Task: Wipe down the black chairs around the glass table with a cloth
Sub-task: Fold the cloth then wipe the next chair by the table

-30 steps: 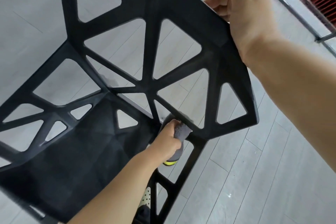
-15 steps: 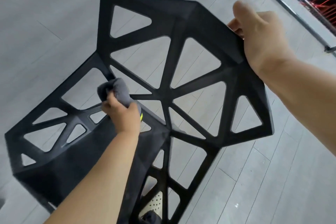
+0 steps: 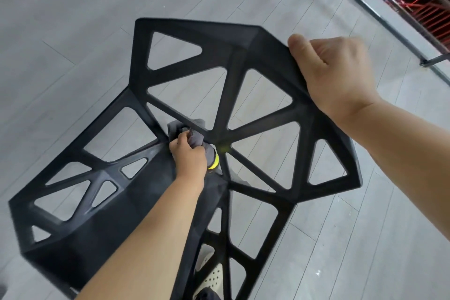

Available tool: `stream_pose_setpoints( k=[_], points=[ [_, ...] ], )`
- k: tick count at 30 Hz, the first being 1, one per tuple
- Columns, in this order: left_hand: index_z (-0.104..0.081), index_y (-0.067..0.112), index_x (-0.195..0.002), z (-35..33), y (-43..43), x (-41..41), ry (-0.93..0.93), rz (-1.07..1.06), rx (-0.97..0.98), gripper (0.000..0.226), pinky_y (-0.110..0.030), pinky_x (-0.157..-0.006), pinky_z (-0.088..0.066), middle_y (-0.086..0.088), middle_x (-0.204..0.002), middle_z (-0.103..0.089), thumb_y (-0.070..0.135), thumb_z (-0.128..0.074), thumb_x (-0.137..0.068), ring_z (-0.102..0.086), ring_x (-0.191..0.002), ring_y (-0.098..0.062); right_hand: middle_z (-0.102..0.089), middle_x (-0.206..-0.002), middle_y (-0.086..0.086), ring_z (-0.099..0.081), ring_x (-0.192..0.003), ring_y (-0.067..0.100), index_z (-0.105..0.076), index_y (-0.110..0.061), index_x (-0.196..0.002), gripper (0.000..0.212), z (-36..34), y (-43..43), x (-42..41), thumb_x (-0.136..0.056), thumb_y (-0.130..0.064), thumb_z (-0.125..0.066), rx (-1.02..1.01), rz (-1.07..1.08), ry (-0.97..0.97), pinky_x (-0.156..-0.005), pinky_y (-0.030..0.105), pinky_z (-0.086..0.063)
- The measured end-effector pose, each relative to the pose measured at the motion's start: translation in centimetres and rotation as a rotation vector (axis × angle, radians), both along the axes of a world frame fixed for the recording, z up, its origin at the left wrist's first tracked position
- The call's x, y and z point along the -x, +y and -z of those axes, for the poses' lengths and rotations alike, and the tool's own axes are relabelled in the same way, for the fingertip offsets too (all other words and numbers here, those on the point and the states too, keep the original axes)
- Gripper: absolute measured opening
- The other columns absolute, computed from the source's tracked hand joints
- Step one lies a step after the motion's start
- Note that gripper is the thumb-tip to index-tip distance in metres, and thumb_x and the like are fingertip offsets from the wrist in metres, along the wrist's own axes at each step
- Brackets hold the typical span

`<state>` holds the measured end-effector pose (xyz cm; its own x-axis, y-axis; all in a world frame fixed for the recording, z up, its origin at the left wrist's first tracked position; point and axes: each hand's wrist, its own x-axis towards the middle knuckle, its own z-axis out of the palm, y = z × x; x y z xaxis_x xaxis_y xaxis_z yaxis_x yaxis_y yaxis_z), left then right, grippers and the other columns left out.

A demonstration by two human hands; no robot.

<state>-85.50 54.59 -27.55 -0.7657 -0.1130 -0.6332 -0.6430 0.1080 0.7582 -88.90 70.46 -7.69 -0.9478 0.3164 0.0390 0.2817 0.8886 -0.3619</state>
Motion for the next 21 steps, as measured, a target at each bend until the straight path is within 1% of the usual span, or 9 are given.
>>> stream_pose_setpoints(
  k=[3, 5, 7, 9, 11, 13, 17, 19, 21],
  points=[
    [-0.049, 0.020, -0.107, -0.2, 0.1, -1.0, 0.043, -0.030, 0.001, 0.036, -0.031, -0.090, -0.045, 0.008, -0.101, -0.040, -0.010, -0.042, -0.087, -0.048, -0.099, -0.019, -0.023, -0.049, 0.010, -0.023, -0.046, 0.021, -0.026, -0.009, -0.050, 0.059, 0.1, 0.1, 0.0, -0.097, -0.041, -0.041, 0.019, 0.005, -0.003, -0.049, 0.031, -0.022],
    [-0.050, 0.011, -0.112, 0.8, 0.5, -2.1, 0.101, -0.003, 0.095, 0.036, -0.021, -0.090, -0.040, 0.002, -0.113, -0.042, -0.011, -0.044, -0.085, -0.050, -0.107, -0.022, -0.024, -0.051, 0.014, -0.024, -0.047, 0.022, -0.027, -0.007, -0.052, 0.059, 0.2, 0.2, 0.1, -0.096, -0.043, -0.041, 0.013, 0.016, -0.012, -0.049, 0.031, -0.023],
    [-0.048, 0.002, -0.119, 1.6, 1.1, -3.1, 0.144, 0.028, 0.217, 0.038, -0.012, -0.081, -0.033, -0.010, -0.130, -0.037, -0.011, -0.048, -0.084, -0.050, -0.110, -0.025, -0.023, -0.052, 0.014, -0.023, -0.047, 0.020, -0.025, -0.007, -0.052, 0.059, 0.4, 0.2, 0.1, -0.096, -0.043, -0.041, 0.029, 0.028, -0.011, -0.049, 0.031, -0.022],
    [-0.049, -0.001, -0.117, 2.0, 1.6, -3.5, 0.184, 0.057, 0.284, 0.037, -0.018, -0.078, -0.037, -0.015, -0.133, -0.038, -0.011, -0.054, -0.081, -0.052, -0.108, -0.030, -0.022, -0.050, 0.009, -0.021, -0.045, 0.017, -0.026, -0.010, -0.050, 0.059, 0.4, 0.2, 0.1, -0.096, -0.043, -0.042, 0.050, 0.047, -0.014, -0.046, 0.030, -0.021],
    [-0.053, -0.002, -0.115, 2.8, 1.3, -3.7, 0.229, 0.121, 0.377, 0.039, -0.033, -0.089, -0.044, -0.018, -0.135, -0.040, -0.013, -0.057, -0.078, -0.050, -0.112, -0.037, -0.022, -0.048, 0.007, -0.020, -0.044, 0.016, -0.026, -0.013, -0.048, 0.059, 0.4, 0.3, 0.1, -0.096, -0.043, -0.043, 0.065, 0.057, -0.013, -0.044, 0.027, -0.019],
    [-0.057, -0.002, -0.114, 3.7, -0.2, -4.4, 0.276, 0.235, 0.489, 0.047, -0.045, -0.093, -0.047, -0.021, -0.135, -0.044, -0.018, -0.061, -0.070, -0.049, -0.113, -0.042, -0.020, -0.047, 0.005, -0.020, -0.043, 0.014, -0.025, -0.017, -0.044, 0.060, 0.5, 0.2, 0.2, -0.095, -0.043, -0.044, 0.084, 0.066, -0.009, -0.043, 0.026, -0.019],
    [-0.066, 0.006, -0.107, 5.8, -3.5, -5.5, 0.495, 0.765, 0.762, 0.066, -0.042, -0.071, -0.053, -0.016, -0.114, -0.060, -0.010, -0.081, -0.046, -0.059, -0.086, -0.036, -0.022, -0.046, 0.004, -0.021, -0.043, 0.014, -0.027, -0.016, -0.044, 0.059, 0.7, 0.5, 0.3, -0.094, -0.042, -0.044, 0.096, 0.071, 0.001, -0.044, 0.026, -0.022],
    [-0.069, 0.010, -0.103, 6.8, -3.2, -5.1, 0.499, 0.928, 0.845, 0.065, -0.040, -0.064, -0.051, -0.011, -0.105, -0.064, -0.007, -0.084, -0.042, -0.056, -0.076, -0.034, -0.021, -0.043, -0.001, -0.022, -0.040, 0.013, -0.030, -0.018, -0.041, 0.060, 0.8, 0.6, 0.3, -0.094, -0.042, -0.045, 0.103, 0.076, 0.007, -0.041, 0.021, -0.020],
    [-0.070, 0.011, -0.095, 6.7, -2.0, -4.3, 0.462, 0.999, 0.837, 0.055, -0.042, -0.066, -0.050, -0.007, -0.103, -0.065, -0.008, -0.081, -0.046, -0.055, -0.080, -0.035, -0.021, -0.044, 0.000, -0.022, -0.040, 0.014, -0.028, -0.017, -0.043, 0.059, 0.8, 0.5, 0.4, -0.094, -0.041, -0.045, 0.094, 0.074, 0.007, -0.041, 0.019, -0.019]
  ],
)
